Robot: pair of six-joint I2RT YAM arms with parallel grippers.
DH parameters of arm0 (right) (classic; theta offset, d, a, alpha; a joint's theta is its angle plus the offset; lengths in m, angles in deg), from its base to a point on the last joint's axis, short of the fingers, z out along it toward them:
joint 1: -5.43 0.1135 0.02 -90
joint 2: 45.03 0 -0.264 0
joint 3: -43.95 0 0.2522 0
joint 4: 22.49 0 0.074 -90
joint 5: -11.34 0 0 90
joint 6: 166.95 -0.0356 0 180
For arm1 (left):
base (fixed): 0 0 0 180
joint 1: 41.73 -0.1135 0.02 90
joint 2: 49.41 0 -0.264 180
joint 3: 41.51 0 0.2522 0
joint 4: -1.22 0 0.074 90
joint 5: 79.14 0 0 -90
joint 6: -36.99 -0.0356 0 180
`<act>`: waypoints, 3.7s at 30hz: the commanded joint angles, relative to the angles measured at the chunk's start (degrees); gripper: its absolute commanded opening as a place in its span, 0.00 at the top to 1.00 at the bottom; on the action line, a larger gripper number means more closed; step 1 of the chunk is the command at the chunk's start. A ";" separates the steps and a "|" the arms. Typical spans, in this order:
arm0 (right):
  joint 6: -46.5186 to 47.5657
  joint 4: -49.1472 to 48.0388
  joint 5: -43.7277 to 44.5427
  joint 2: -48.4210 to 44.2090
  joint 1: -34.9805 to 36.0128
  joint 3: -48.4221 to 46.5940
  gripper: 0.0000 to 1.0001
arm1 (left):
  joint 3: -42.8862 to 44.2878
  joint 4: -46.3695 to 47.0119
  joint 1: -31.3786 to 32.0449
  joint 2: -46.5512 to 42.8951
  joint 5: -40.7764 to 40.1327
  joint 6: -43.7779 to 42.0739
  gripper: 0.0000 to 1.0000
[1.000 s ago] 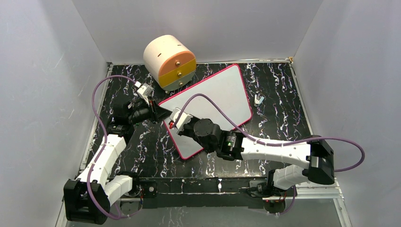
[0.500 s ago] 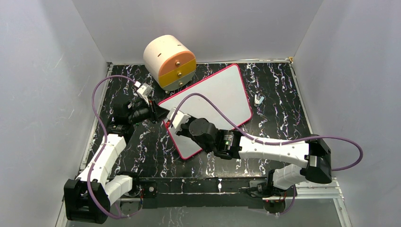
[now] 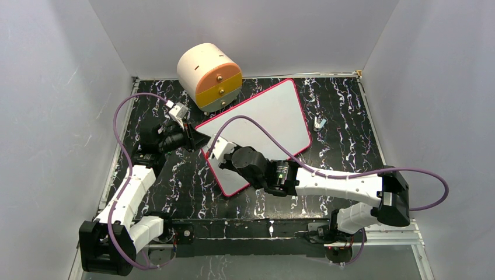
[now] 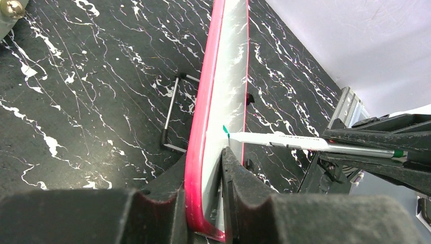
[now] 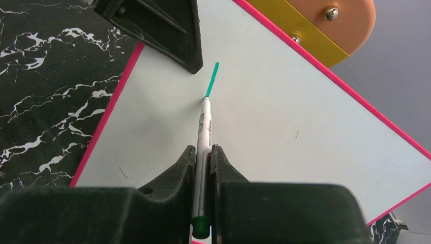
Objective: Write a sentence on the whiteboard
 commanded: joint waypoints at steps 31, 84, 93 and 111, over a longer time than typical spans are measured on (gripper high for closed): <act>3.69 -9.49 4.69 -0.95 -0.29 1.18 1.00 | -2.65 -8.40 0.64 2.06 -7.60 -12.25 1.00; 2.71 -3.54 2.52 -0.36 -0.93 -1.04 1.00 | -2.63 -8.41 0.73 2.05 -7.62 -12.47 1.00; 1.14 -0.21 2.95 -1.05 -0.96 0.00 1.00 | -2.69 -8.39 0.73 2.06 -7.64 -12.45 1.00; -0.08 1.02 3.20 -2.02 -0.94 1.09 1.00 | -2.78 -8.55 0.73 2.15 -7.56 -12.44 1.00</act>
